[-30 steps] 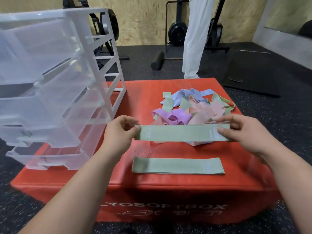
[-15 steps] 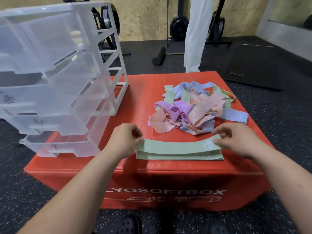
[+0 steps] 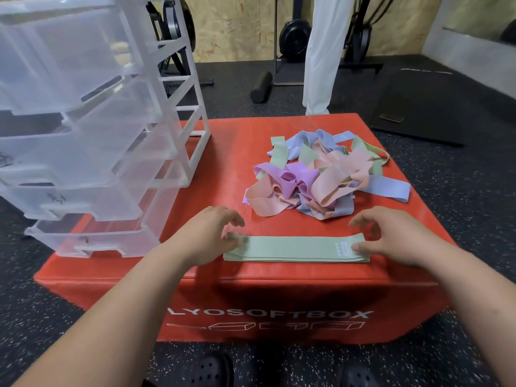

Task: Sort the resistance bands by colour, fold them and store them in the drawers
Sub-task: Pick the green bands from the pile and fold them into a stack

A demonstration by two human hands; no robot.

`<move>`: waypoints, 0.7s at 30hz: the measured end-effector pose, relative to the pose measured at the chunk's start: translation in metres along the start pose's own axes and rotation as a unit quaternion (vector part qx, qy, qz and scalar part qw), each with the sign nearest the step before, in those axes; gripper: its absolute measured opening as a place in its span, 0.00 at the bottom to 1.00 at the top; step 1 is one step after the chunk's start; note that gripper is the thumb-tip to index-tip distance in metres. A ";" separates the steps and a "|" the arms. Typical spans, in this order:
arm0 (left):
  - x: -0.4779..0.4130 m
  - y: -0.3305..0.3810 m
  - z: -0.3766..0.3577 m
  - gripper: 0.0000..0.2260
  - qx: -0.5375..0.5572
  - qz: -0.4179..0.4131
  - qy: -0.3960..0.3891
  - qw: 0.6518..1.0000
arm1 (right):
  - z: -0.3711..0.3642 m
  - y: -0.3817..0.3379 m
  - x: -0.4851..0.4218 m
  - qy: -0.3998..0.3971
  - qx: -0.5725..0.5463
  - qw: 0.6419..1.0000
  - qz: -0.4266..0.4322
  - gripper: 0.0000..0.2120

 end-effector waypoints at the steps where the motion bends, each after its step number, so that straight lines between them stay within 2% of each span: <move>1: 0.002 0.001 -0.001 0.20 0.009 -0.014 -0.013 1.000 | -0.002 -0.002 0.002 -0.017 0.008 1.000 0.018 0.25; 4: 0.006 0.001 -0.009 0.29 0.020 -0.025 -0.053 0.998 | -0.012 -0.009 0.005 -0.054 0.034 0.997 0.049 0.33; 7: 0.008 0.004 -0.014 0.31 -0.008 -0.027 -0.053 0.998 | -0.018 -0.013 0.002 -0.053 0.065 0.995 0.058 0.38; 13: 0.011 0.006 -0.011 0.29 -0.013 -0.020 -0.041 0.999 | -0.017 -0.010 0.000 -0.042 0.106 0.992 0.049 0.35; 21: 0.009 0.003 -0.014 0.31 -0.014 -0.031 -0.042 0.999 | -0.015 -0.009 -0.003 -0.029 0.124 0.990 0.068 0.33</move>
Point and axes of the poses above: each hand's wrist, its own x-axis away from the middle knuckle, its own z-axis out of the back of the hand, y = z × x, the point moved 9 cm from there along -x, towards the middle knuckle, and after that the axes turned 12 degrees about -y, right-handed, at the moved point
